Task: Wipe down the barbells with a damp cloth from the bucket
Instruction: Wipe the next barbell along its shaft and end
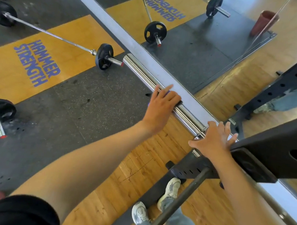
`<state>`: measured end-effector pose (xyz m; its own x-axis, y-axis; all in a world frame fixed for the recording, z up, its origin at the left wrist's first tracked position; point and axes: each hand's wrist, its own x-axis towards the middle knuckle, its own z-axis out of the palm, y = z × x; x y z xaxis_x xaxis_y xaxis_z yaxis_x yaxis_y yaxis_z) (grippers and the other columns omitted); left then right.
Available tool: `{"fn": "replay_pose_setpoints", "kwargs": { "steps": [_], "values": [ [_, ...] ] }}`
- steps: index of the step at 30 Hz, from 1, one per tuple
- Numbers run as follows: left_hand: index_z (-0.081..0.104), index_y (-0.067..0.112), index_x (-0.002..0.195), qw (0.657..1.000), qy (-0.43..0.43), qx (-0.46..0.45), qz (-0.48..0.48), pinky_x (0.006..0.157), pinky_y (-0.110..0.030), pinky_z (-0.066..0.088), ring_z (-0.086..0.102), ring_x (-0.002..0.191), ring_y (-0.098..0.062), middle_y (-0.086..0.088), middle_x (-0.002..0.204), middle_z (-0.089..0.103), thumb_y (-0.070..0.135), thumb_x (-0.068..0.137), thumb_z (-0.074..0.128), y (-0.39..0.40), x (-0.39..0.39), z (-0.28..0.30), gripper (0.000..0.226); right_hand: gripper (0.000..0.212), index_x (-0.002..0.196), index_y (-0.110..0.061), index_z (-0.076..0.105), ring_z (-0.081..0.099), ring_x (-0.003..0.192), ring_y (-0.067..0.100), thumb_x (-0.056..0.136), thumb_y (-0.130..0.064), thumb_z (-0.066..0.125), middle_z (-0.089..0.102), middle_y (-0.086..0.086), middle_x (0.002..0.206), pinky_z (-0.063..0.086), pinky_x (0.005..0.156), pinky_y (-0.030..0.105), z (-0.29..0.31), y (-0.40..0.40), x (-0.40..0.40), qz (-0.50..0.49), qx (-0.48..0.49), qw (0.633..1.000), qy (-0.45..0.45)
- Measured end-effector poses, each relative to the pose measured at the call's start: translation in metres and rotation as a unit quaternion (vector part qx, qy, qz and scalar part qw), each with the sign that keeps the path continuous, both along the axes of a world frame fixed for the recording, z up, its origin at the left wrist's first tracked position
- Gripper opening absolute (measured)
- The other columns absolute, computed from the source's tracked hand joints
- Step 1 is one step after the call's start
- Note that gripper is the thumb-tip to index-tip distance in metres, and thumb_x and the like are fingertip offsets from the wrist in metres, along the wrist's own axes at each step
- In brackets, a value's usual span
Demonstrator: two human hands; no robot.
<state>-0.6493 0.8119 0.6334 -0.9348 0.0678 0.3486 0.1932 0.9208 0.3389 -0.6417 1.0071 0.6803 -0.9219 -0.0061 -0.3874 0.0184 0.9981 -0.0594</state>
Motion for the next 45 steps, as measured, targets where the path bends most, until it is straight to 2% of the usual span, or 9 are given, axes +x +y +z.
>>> {"fn": "replay_pose_setpoints", "kwargs": {
  "steps": [4, 8, 12, 19, 27, 31, 38, 41, 45],
  "values": [
    [0.055, 0.018, 0.139, 0.998, 0.000, 0.027, -0.060, 0.122, -0.039, -0.020, 0.021, 0.154, -0.029, -0.001, 0.144, 0.054, 0.000, 0.088, 0.054, 0.057, 0.036, -0.006, 0.054, 0.114, 0.160, -0.017, 0.008, -0.005, 0.155, 0.033, 0.078, -0.047, 0.081, 0.017, 0.014, 0.166, 0.001, 0.120, 0.061, -0.001, 0.001, 0.002, -0.019, -0.033, 0.999, 0.006],
    [0.049, 0.013, 0.147, 0.994, -0.031, 0.037, -0.093, 0.124, -0.038, -0.012, 0.014, 0.156, -0.030, -0.004, 0.152, 0.048, -0.001, 0.080, 0.074, 0.076, 0.050, -0.005, 0.072, 0.142, 0.156, -0.017, -0.023, -0.005, 0.155, 0.035, 0.072, -0.058, 0.084, 0.010, 0.014, 0.168, 0.001, 0.120, 0.062, 0.004, 0.002, 0.007, -0.014, -0.022, 0.999, 0.027],
    [0.038, 0.010, 0.155, 0.992, -0.053, 0.041, -0.111, 0.124, -0.038, -0.004, 0.010, 0.157, -0.030, -0.005, 0.162, 0.036, -0.010, 0.080, 0.068, 0.068, 0.064, 0.005, 0.084, 0.149, 0.153, -0.023, -0.032, -0.007, 0.155, 0.038, 0.068, -0.064, 0.083, 0.006, 0.018, 0.168, 0.004, 0.120, 0.063, 0.007, 0.003, 0.017, 0.031, -0.018, 0.999, 0.035],
    [0.018, 0.016, 0.163, 0.997, -0.068, 0.021, 0.007, 0.125, -0.040, -0.007, -0.004, 0.158, -0.023, 0.002, 0.170, 0.017, -0.016, 0.081, 0.060, 0.062, 0.130, -0.001, 0.097, 0.134, 0.159, -0.022, -0.016, -0.022, 0.151, 0.040, 0.074, -0.060, 0.081, -0.016, 0.023, 0.165, -0.008, 0.118, 0.064, 0.011, -0.005, 0.055, 0.140, 0.027, 0.987, 0.072],
    [0.026, 0.013, 0.160, 0.972, -0.107, 0.063, 0.197, 0.126, -0.045, 0.006, 0.010, 0.157, -0.029, -0.001, 0.164, 0.030, -0.012, 0.087, 0.063, 0.056, 0.244, -0.011, 0.085, 0.116, 0.161, -0.027, -0.005, -0.023, 0.151, 0.039, 0.081, -0.066, 0.070, -0.016, 0.022, 0.166, -0.006, 0.118, 0.066, -0.001, -0.012, 0.128, 0.332, 0.017, 0.942, 0.036],
    [0.035, 0.012, 0.155, 0.932, -0.122, 0.108, 0.323, 0.125, -0.041, 0.019, 0.020, 0.154, -0.033, -0.003, 0.158, 0.040, -0.009, 0.088, 0.062, 0.079, 0.326, -0.015, 0.075, 0.094, 0.161, -0.030, 0.010, -0.010, 0.155, 0.033, 0.090, -0.059, 0.064, -0.002, 0.015, 0.169, 0.000, 0.122, 0.061, -0.012, -0.005, 0.182, 0.411, -0.036, 0.910, -0.039],
    [0.041, 0.011, 0.151, 0.845, -0.127, 0.152, 0.496, 0.113, -0.040, 0.037, 0.038, 0.139, -0.030, -0.006, 0.148, 0.048, -0.012, 0.082, 0.063, 0.130, 0.487, -0.007, 0.076, 0.063, 0.149, -0.025, 0.043, 0.040, 0.142, 0.030, 0.094, -0.053, 0.059, 0.045, 0.008, 0.152, 0.040, 0.107, 0.045, -0.023, 0.010, 0.316, 0.569, -0.053, 0.815, -0.100],
    [0.042, 0.010, 0.149, 0.820, -0.138, 0.136, 0.538, 0.106, -0.040, 0.040, 0.043, 0.132, -0.032, -0.007, 0.143, 0.049, -0.009, 0.080, 0.066, 0.147, 0.545, -0.010, 0.076, 0.052, 0.139, -0.021, 0.052, 0.045, 0.136, 0.030, 0.095, -0.047, 0.062, 0.053, 0.007, 0.143, 0.038, 0.110, 0.044, -0.025, 0.011, 0.378, 0.614, -0.065, 0.778, -0.120],
    [0.041, 0.014, 0.149, 0.777, -0.160, 0.147, 0.591, 0.094, -0.039, 0.039, 0.041, 0.131, -0.032, -0.006, 0.142, 0.047, -0.004, 0.085, 0.063, 0.171, 0.612, -0.013, 0.071, 0.060, 0.150, -0.023, 0.042, 0.040, 0.140, 0.030, 0.096, -0.042, 0.062, 0.047, 0.006, 0.149, 0.037, 0.112, 0.049, -0.021, 0.008, 0.450, 0.670, -0.080, 0.725, -0.143]
  ]
}}
